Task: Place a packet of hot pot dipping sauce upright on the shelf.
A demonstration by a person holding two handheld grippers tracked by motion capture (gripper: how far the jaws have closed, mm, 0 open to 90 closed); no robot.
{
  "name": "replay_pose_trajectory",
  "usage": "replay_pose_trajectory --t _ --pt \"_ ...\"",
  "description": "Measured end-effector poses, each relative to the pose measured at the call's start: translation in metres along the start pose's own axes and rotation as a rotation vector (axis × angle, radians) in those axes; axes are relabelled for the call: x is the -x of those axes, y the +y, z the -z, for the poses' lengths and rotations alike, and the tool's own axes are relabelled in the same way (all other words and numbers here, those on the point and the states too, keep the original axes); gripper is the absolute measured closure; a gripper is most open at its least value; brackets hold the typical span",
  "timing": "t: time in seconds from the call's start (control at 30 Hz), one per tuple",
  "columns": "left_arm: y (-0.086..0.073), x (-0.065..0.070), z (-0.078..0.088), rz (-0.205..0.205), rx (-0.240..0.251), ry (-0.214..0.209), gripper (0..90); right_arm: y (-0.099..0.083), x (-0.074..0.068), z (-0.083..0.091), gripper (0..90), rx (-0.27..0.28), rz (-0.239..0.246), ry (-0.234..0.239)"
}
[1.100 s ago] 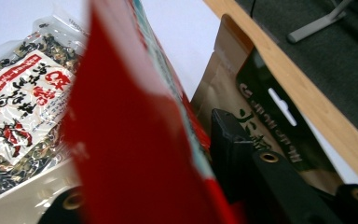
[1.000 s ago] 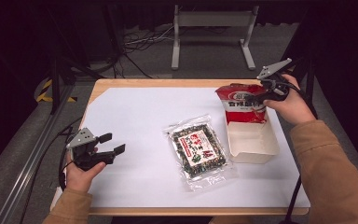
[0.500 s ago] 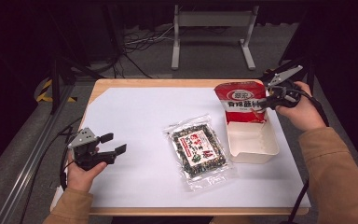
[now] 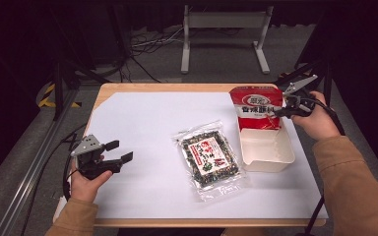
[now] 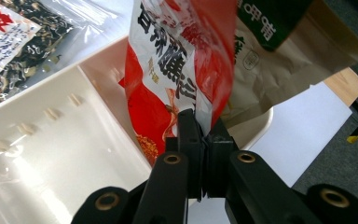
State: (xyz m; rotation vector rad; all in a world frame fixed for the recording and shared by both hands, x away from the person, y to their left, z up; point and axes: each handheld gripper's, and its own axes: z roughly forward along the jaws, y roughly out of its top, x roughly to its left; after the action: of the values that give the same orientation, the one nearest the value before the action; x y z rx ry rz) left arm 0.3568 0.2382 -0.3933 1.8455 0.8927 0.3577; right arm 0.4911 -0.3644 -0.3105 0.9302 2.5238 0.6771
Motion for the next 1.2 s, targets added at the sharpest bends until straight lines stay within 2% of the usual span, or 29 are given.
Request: replay_pose_trajectory --t 0.13,0.23,0.27,0.3,0.37,0.6,0.67,0.73,0.87,1.0,1.03,1.2 --pt "0.0 -0.001 0.0 -0.002 -0.001 0.001 27.3 -0.005 0.002 -0.005 88.3 0.001 -0.007 -0.002" --pt "0.0 -0.001 0.0 -0.001 0.0 0.0 27.3 -0.011 0.002 -0.014 88.2 -0.068 -0.006 -0.007" --pt "0.0 -0.001 0.0 -0.001 0.0 -0.001 27.3 -0.015 0.003 -0.017 88.7 -0.086 -0.01 0.004" --pt "0.0 -0.001 0.0 -0.002 0.0 0.0 27.4 -0.018 0.002 -0.021 88.8 -0.087 -0.023 0.034" --pt "0.0 -0.001 -0.001 0.003 -0.002 0.001 27.3 -0.02 0.0 -0.024 88.8 -0.091 -0.026 0.047" --pt "0.0 -0.001 -0.001 -0.004 -0.003 0.0 27.3 -0.018 -0.002 -0.023 87.8 -0.106 -0.023 0.045" --pt "0.0 -0.001 -0.001 0.005 -0.002 -0.002 27.3 -0.018 -0.002 -0.02 80.3 -0.078 -0.034 0.032" --pt "0.0 -0.001 -0.001 0.005 -0.003 -0.002 27.4 -0.017 -0.002 -0.015 70.1 -0.046 -0.07 0.025" --pt "0.0 -0.001 -0.002 -0.007 -0.004 0.001 27.3 -0.018 -0.003 -0.002 59.6 -0.015 -0.094 -0.024" --pt "0.001 0.0 -0.003 -0.006 -0.002 -0.002 27.1 -0.023 -0.004 0.012 54.8 0.028 -0.135 -0.047" --pt "0.002 0.001 -0.004 0.003 0.0 -0.006 27.1 -0.025 -0.005 0.015 54.0 0.036 -0.136 -0.045" --pt "0.006 0.003 -0.009 -0.016 -0.005 -0.021 27.0 -0.033 -0.016 0.033 50.8 0.086 -0.143 -0.061"
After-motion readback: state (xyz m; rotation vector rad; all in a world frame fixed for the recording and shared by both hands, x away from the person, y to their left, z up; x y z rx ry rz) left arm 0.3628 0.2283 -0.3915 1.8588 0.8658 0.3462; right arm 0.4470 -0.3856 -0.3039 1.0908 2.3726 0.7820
